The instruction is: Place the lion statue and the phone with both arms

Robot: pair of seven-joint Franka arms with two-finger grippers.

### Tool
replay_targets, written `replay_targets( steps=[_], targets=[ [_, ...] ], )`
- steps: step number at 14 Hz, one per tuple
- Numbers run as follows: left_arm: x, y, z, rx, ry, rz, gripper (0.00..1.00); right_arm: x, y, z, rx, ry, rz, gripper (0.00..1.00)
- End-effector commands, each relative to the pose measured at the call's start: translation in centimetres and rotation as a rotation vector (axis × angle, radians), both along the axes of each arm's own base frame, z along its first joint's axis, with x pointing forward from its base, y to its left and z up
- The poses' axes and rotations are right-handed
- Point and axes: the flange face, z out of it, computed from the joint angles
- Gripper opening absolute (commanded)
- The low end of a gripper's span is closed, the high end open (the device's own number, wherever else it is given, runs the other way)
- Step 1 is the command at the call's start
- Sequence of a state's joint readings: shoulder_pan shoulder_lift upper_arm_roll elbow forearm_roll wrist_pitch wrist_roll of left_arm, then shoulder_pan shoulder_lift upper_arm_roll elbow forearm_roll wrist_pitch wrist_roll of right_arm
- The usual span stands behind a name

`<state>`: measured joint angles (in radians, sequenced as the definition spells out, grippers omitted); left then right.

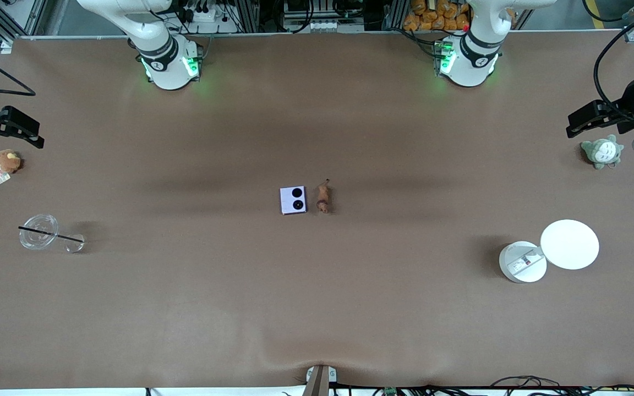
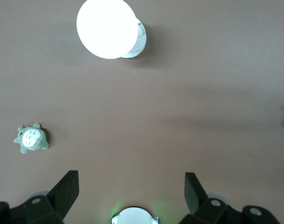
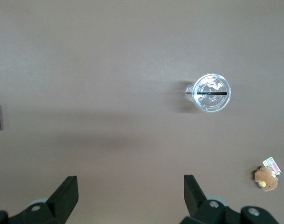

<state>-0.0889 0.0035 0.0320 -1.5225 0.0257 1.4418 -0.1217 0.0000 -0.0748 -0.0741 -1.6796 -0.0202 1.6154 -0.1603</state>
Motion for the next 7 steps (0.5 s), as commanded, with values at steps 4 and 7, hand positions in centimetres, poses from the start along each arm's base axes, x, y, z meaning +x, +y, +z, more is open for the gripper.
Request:
replay_targets(
  steps=[4,7],
  targets=[
    [1.5,-2.6,-1.8,0.020,0.013,-0.033,1.00,-0.6,1.1,1.3,0.013,-0.023,0.007,1.00],
    [3.2,-7.5,-5.6,0.026,0.049,-0.105,1.00,-0.6,0.9,1.3,0.013,-0.023,0.002,1.00]
  ],
)
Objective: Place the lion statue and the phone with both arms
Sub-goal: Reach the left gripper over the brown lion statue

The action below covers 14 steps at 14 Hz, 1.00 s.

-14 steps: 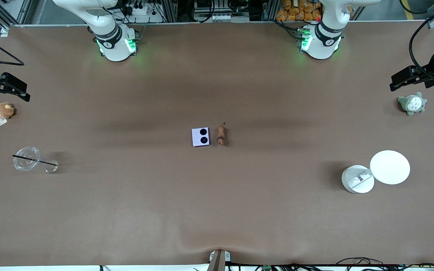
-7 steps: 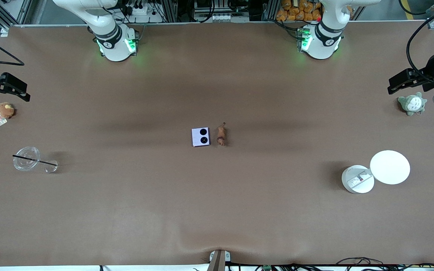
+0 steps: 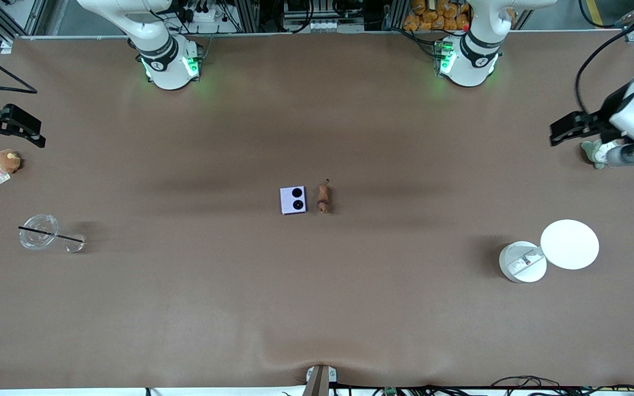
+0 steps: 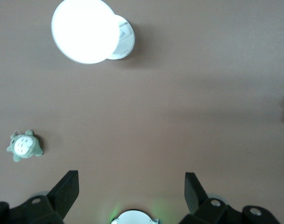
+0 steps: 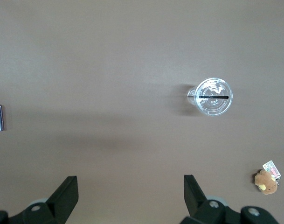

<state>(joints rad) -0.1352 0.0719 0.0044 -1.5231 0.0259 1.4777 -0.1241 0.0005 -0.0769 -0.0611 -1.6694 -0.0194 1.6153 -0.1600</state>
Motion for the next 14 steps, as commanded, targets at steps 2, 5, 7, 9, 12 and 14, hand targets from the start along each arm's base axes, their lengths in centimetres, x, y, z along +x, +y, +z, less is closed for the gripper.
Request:
replay_targets(
  steps=[2,5,7,9,12,14],
  targets=[
    [2.0,-7.5,-5.0,0.027,0.032,-0.032,1.00,-0.7,0.0,0.6,0.014,-0.007,-0.011,1.00],
    [1.6,-16.7,-10.6,0.067,0.057,-0.073,1.00,-0.8,0.0,0.6,0.015,-0.001,-0.011,1.00],
    [0.3,-23.6,-14.0,0.071,0.035,-0.111,1.00,-0.8,0.0,0.5,0.015,0.005,-0.011,1.00],
    [-1.1,-28.8,-17.0,0.074,0.006,-0.094,1.00,-1.2,0.2,0.6,0.012,0.037,0.003,1.00],
    [-2.5,-35.7,-22.2,0.039,-0.069,-0.062,1.00,-1.4,0.3,1.4,0.006,0.039,0.001,1.00],
    [-3.4,-38.9,-25.9,0.031,-0.089,-0.040,1.00,-0.6,-0.4,0.1,0.016,0.063,-0.014,1.00]
  ],
)
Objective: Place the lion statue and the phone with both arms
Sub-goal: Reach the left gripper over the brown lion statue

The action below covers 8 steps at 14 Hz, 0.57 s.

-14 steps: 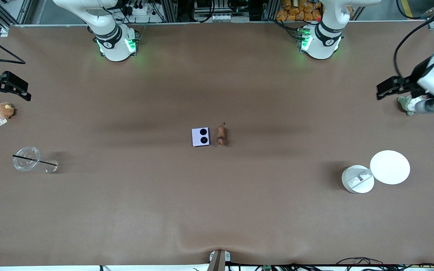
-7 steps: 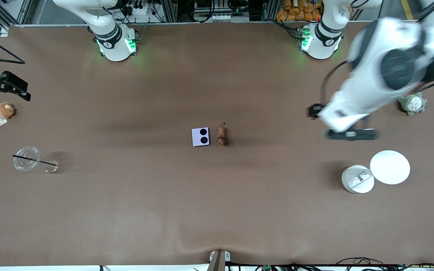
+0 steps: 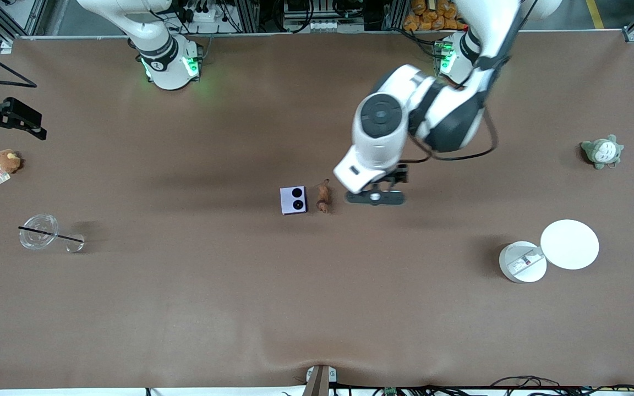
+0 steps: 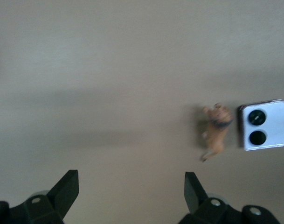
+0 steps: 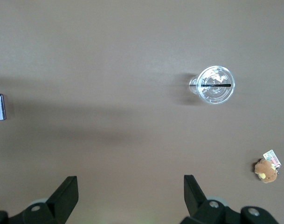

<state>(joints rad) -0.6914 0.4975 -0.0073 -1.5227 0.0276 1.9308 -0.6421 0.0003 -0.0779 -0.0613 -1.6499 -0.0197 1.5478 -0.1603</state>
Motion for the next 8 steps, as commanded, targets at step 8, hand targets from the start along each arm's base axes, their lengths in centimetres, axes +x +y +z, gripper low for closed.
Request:
replay_targets(
  steps=[8],
  targets=[
    [-1.0,-8.8,-11.5,-0.080,-0.124,0.194,1.00,1.9,-0.9,-4.9,-0.003,0.114,-0.008,1.00]
  ],
)
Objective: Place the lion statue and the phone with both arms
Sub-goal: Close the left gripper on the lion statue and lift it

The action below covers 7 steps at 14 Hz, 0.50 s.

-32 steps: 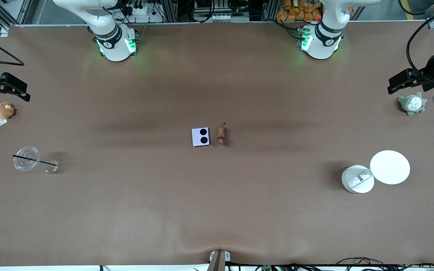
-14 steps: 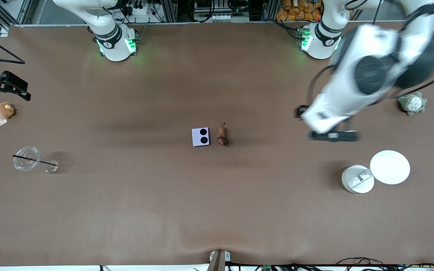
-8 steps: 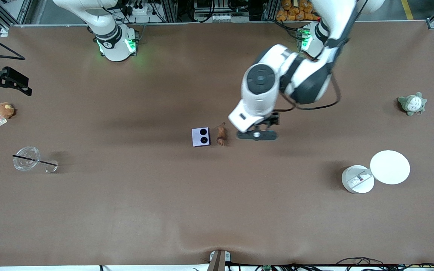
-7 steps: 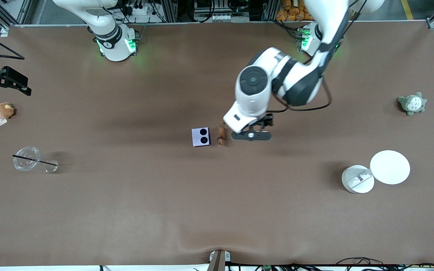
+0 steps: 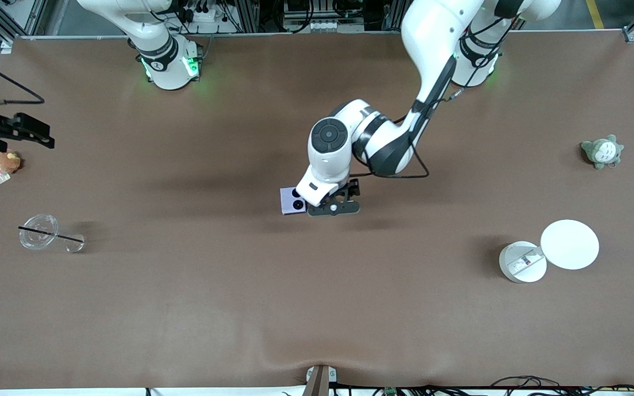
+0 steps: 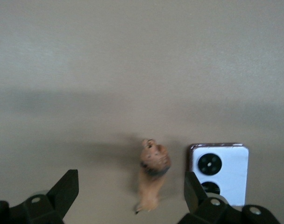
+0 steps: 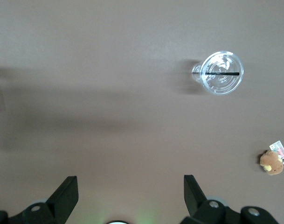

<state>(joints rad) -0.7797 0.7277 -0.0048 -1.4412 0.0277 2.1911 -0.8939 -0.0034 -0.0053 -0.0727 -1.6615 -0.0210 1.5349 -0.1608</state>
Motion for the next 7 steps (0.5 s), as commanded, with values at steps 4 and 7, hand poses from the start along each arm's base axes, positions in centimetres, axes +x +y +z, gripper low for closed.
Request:
replay_targets(
  steps=[4,7],
  targets=[
    [-0.1,-1.6,-3.3,-0.014,-0.042,0.043,0.98,0.4,0.5,-1.0,0.051,0.025,-0.017,1.00],
    [-0.1,-1.6,-3.5,-0.016,-0.043,0.042,0.61,0.2,1.6,-2.1,0.081,0.050,-0.041,1.00]
  ],
)
